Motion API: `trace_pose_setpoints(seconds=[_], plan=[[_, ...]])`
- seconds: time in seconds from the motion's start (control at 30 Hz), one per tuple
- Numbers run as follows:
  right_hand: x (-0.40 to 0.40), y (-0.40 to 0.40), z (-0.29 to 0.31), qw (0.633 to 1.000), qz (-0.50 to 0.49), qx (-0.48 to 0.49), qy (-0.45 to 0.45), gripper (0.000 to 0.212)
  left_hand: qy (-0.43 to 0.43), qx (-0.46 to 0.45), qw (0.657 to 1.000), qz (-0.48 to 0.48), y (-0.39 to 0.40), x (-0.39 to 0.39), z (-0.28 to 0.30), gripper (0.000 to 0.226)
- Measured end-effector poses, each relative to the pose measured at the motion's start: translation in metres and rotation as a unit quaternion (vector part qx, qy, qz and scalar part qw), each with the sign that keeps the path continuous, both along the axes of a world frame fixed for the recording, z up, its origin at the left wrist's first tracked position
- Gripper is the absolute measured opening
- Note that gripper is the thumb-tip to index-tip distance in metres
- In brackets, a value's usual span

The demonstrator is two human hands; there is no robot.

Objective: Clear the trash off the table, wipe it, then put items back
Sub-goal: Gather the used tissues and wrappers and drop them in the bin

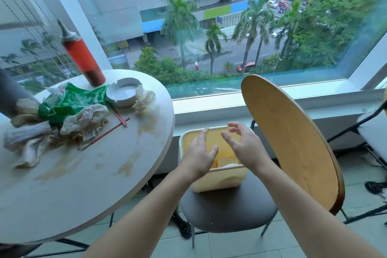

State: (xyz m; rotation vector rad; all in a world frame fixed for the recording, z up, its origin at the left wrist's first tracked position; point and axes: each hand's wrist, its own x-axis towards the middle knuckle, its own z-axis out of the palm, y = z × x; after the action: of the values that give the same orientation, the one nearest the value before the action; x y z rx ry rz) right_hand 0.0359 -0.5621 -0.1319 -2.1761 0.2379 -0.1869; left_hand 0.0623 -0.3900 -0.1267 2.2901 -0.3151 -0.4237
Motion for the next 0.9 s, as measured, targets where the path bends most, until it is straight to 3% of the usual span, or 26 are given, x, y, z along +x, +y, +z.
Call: trace_pose_setpoints(seconds=[0.47, 0.9], plan=[[-0.016, 0.053, 0.073, 0.996, 0.056, -0.018, -0.074, 0.028, -0.107, 0.018, 0.994, -0.008, 0.051, -0.048, 0.097, 0.030], [-0.003, 0.156, 0.106, 0.986, 0.130, 0.012, -0.105, 0.027, -0.155, 0.007, 0.986, 0.066, 0.165, -0.062, 0.135, 0.025]])
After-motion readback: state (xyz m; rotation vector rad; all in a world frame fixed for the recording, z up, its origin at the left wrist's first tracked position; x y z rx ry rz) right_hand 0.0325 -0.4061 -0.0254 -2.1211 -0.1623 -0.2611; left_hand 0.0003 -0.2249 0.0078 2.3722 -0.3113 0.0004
